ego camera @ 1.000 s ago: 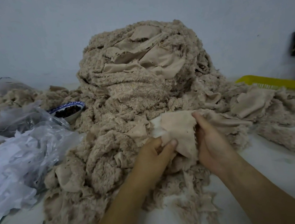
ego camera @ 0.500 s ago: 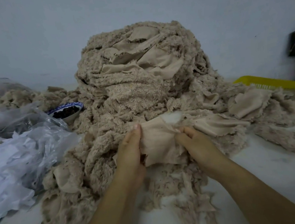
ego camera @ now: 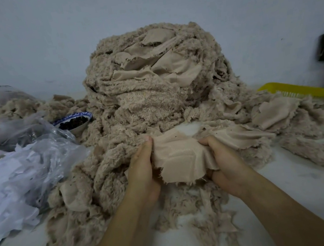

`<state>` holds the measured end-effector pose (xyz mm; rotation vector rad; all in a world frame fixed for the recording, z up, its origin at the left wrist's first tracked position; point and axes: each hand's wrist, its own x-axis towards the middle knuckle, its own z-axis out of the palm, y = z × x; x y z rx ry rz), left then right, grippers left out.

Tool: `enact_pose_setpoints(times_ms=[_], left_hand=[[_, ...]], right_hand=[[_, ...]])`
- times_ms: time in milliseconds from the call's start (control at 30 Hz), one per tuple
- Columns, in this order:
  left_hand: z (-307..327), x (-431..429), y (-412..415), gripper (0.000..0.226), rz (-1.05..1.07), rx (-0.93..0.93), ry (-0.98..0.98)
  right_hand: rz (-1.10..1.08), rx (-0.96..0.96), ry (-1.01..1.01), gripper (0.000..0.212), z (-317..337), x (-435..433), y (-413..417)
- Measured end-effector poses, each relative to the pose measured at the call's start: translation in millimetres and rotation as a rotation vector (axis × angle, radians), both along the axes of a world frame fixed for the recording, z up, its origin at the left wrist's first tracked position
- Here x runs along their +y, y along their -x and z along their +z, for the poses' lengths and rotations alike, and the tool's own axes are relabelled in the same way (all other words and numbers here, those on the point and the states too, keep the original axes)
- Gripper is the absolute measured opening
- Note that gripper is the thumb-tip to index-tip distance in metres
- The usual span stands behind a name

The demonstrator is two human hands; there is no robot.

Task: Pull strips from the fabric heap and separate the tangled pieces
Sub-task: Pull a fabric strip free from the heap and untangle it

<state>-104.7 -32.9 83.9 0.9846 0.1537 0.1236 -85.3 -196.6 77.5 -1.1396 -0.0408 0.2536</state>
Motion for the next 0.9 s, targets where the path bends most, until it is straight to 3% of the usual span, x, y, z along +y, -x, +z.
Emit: enact_pose_setpoints(times_ms=[100,167,200,267,300,433,533,600,700,733,800,900], left_hand=[[-1.1,-2.2,0.3,0.037,0.002,-0.045,-0.049],[-2.3,-3.3,1.2,0.028,0.029,-0.061,-0.158],[-3.2,-3.6,2.8,0.023,0.016,-0.077,-0.236],[-5.6,-4.5,8.4,0.023,-0.051,-0.139,-0.417],[-6.4,-5.7,11.1,0.025,-0.075,-0.181,-0.499],[-1.5,-13.8,17.6,0.033,-0.028,-0.354,-0.729],[-0.3,-8.9,11.3,0.033,0.084,-0.393,-0.829],[-6.8,2.7,1.8,0.029,0.225,-0.352,-0.992],[-17.2,15.0,-8.4,0.022,0.258,-0.231,-1.233],[-21.8,17.8,-10.4,0.029,0.224,-0.170,-1.283],[-28.2,20.1,-13.7,0.036,0.145,-0.035,-1.344],[-31.0,19.4,-15.9,0.036,0.093,0.067,-1.380]], right_hand=[[-0.075,-0.069,0.082,0.026,-0.4,-0.5,-0.4],[-0.145,-0.280,0.287,0.010,-3.0,-1.7,-1.2],[-0.103,-0.379,0.378,0.017,-1.9,-1.9,0.8],[0.051,-0.490,0.530,0.057,-7.2,-3.2,1.8],[0.120,-0.516,0.596,0.062,-7.6,-1.2,3.2],[0.207,-0.544,0.718,0.033,-10.3,-0.5,3.1],[0.189,-0.480,0.806,0.036,-12.7,-5.5,3.2],[0.042,-0.343,0.617,0.032,-9.4,-1.4,-2.0],[-0.262,-0.092,-0.278,0.023,4.6,-11.8,-19.5],[-0.295,-0.086,-0.447,0.025,7.0,-17.4,-23.2],[-0.297,-0.056,-0.410,0.032,3.9,-20.8,-21.4],[-0.280,-0.063,-0.085,0.020,-11.8,-12.0,-19.2]])
